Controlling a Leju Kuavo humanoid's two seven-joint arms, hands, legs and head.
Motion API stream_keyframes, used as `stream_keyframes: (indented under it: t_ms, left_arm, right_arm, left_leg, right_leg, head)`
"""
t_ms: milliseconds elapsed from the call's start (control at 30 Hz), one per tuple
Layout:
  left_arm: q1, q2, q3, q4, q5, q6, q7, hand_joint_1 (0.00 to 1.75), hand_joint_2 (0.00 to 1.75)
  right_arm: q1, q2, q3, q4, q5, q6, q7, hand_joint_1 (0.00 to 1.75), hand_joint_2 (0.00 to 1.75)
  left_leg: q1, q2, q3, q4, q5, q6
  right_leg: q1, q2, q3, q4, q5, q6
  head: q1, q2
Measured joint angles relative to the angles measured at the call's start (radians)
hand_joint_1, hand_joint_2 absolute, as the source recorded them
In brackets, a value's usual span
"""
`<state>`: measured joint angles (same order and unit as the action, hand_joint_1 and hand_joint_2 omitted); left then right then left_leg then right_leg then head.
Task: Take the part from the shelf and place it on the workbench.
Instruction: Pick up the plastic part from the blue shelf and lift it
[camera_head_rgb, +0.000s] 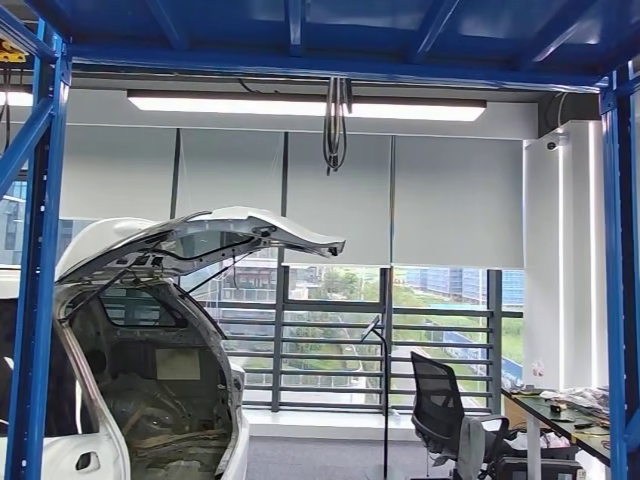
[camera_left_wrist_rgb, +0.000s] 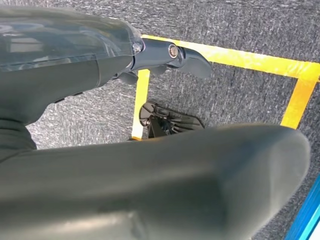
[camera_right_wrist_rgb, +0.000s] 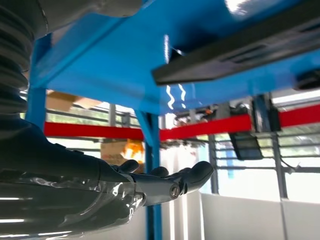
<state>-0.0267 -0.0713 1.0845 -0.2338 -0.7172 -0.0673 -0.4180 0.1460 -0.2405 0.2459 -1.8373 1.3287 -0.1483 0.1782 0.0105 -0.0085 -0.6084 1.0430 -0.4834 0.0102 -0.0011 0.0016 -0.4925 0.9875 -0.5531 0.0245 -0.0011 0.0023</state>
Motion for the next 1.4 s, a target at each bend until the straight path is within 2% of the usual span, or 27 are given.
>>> stream_keyframes:
  t_ms: [233,467,767,1400]
  left_arm:
    - [-0.001,0.002,0.005,0.0,-0.023,-0.011,-0.011,0.0,0.0]
    - [-0.006,0.003,0.005,0.0,-0.049,-0.019,-0.013,0.0,0.0]
    - [-0.012,0.004,0.005,0.0,-0.072,-0.031,-0.014,0.0,0.0]
    - [-0.023,0.004,0.007,0.0,-0.108,-0.05,-0.013,0.0,0.0]
  right_arm:
    - [0.004,0.015,-0.065,0.051,0.02,0.012,0.016,0.0,1.75]
    - [-0.048,0.04,-0.098,0.096,0.061,0.021,0.017,0.0,1.75]
    - [-0.136,0.062,-0.098,0.159,0.089,0.044,0.017,0.0,1.75]
    - [-0.327,0.072,-0.069,0.401,0.023,0.124,-0.01,0.0,1.75]
  left_leg:
    - [0.003,0.0,0.0,-0.001,0.0,0.0]
    - [0.003,0.0,0.0,-0.001,0.0,0.0]
    - [0.003,0.0,0.0,-0.001,0.0,0.0]
    - [0.003,0.0,0.0,-0.001,0.0,0.0]
  right_leg:
    - [0.003,0.0,0.0,0.001,0.0,0.0]
    - [0.003,0.0,0.0,0.001,-0.001,-0.001]
    - [0.003,0.0,0.0,0.001,-0.001,-0.001]
    - [0.003,0.0,0.0,0.002,0.0,-0.001]
  head:
    - [0.0,0.0]
    - [0.0,0.0]
    - [0.0,0.0]
    - [0.0,0.0]
